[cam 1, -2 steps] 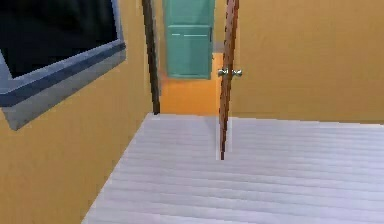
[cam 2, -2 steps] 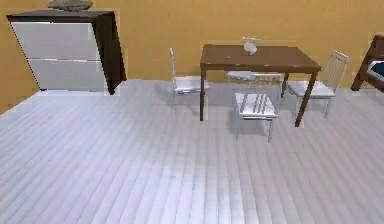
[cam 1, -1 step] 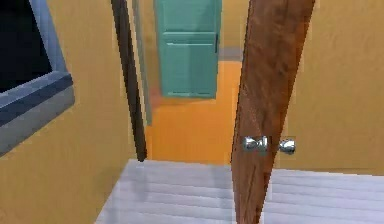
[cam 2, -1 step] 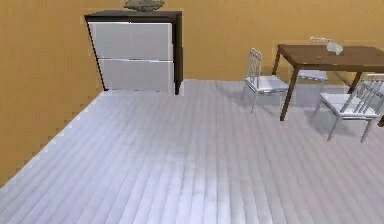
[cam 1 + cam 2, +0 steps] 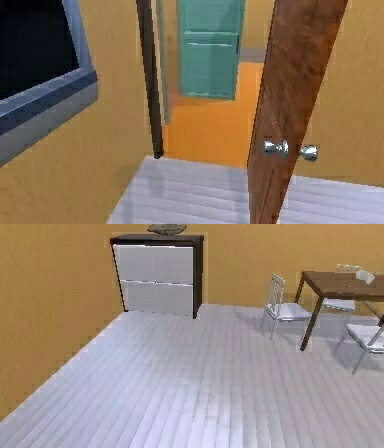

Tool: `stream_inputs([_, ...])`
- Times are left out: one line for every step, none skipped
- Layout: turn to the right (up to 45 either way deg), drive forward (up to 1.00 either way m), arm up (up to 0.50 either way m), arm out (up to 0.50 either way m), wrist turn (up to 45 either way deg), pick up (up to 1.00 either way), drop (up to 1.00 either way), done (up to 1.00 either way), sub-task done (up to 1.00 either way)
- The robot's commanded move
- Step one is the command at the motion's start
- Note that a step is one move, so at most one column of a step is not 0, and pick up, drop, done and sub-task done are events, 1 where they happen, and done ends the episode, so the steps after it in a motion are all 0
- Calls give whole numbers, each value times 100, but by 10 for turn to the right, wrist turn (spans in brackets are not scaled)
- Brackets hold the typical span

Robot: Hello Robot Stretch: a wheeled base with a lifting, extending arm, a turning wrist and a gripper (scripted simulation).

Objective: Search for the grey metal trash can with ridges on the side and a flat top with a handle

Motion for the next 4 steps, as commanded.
stream_inputs([0,40,0,0,0,0,0,0,0])
stream_inputs([90,0,0,0,0,0,0,0,0])
stream_inputs([0,100,0,0,0,0,0,0,0])
stream_inputs([30,0,0,0,0,0,0,0,0])
